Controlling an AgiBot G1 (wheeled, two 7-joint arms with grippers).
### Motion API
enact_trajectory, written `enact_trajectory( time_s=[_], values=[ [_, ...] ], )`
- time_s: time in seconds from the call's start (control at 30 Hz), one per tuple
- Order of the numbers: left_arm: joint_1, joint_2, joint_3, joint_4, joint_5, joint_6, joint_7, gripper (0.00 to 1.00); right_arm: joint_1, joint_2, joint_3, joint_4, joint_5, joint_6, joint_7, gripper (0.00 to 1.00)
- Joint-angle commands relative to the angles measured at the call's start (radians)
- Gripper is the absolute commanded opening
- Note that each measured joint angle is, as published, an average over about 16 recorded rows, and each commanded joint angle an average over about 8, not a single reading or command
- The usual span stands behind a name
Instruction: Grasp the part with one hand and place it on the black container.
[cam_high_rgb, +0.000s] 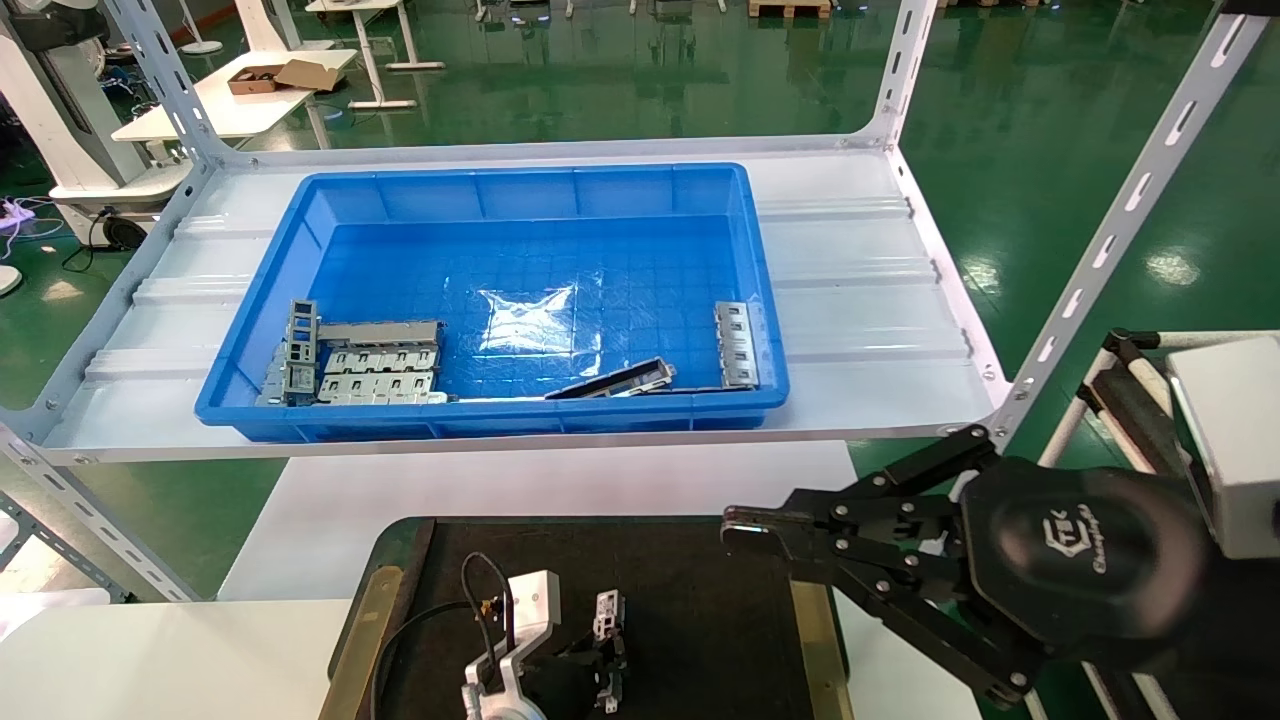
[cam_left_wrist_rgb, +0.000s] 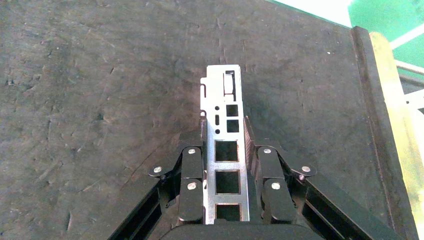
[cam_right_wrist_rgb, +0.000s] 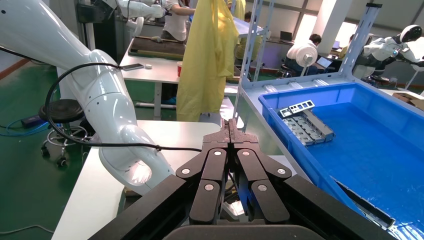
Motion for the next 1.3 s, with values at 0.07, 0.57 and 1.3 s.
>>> enact_trajectory(
  time_s=[0.07, 0.57, 1.3],
  values=[
    [0.003, 0.0, 0.0, 0.0, 0.006, 0.003, -0.001, 0.79, 0.0, 0.0, 0.0, 0.0, 0.0, 0.0, 0.0, 0.89],
    [-0.001, -0.015, -0.001, -0.015, 0.014, 0.039, 0.001, 1.0, 0.0, 0.0, 0.0, 0.0, 0.0, 0.0, 0.0, 1.0],
    [0.088, -0.303, -0.195, -0.034, 0.277, 0.797, 0.06, 1.0, 0.0, 0.0, -0.001, 0.0, 0.001, 0.0, 0.0, 1.0]
  ],
)
